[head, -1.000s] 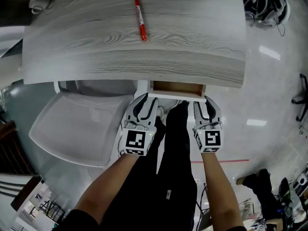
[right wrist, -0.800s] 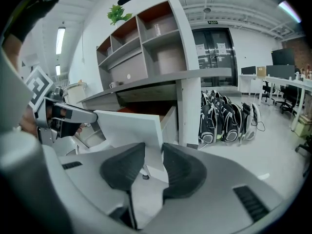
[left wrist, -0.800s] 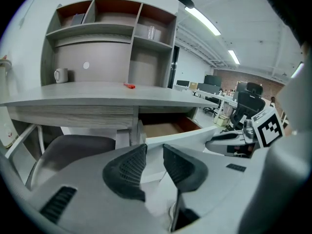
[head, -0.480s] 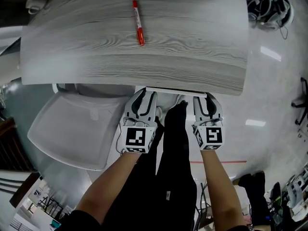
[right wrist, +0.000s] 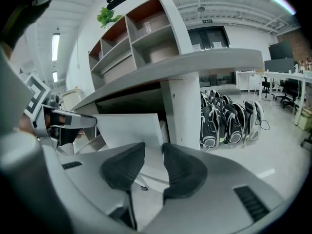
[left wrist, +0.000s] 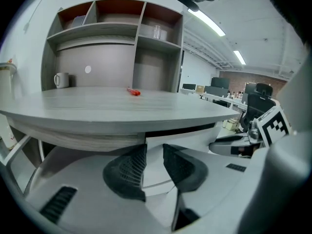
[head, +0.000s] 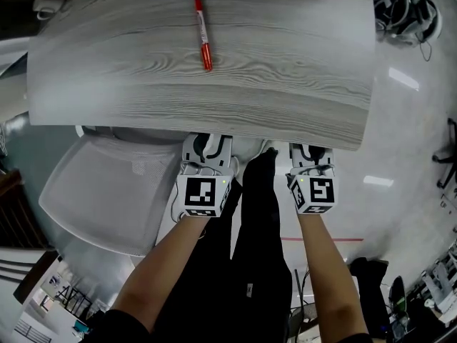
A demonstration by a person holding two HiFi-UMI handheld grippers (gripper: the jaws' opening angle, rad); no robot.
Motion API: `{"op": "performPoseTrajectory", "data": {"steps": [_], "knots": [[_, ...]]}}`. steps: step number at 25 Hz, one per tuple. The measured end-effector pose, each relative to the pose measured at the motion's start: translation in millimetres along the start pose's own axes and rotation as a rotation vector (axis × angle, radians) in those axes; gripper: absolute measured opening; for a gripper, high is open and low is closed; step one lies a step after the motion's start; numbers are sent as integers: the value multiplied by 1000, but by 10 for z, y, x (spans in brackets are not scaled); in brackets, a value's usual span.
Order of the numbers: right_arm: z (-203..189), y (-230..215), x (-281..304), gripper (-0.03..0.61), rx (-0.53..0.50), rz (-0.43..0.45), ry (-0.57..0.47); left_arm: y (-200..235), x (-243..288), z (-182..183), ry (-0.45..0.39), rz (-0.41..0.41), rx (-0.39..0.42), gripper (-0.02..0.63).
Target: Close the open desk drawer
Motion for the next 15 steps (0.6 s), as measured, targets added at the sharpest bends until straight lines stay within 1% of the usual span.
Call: {"op": "performPoseTrajectory", "data": {"steps": [3,6,10,12,15], "knots": [[62,-20,78,127,19,-15,-4,16,75,66,8,-2,21,110],[75,-27,100,127,17,-13,-14,30,85,66,-5,1,7,109],[68,-12,105,127,-7,-31,-33,28,96,38,-35,9,10,109],[45,0,95,127,-13,-46,-34,27,79,10,-31,11,19,110],[12,19,44,127,-10,-67,-11,29,3,-22,-10,31,-23,110]]}}
Point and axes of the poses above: the fingertips, and each gripper's own axes: x forward along the fingers, y to its left, z out of its top, the point moved 9 cm from there along -x, backward along the fingers, and after that the axes turned 10 degrees about -z, right-handed, at the moved point
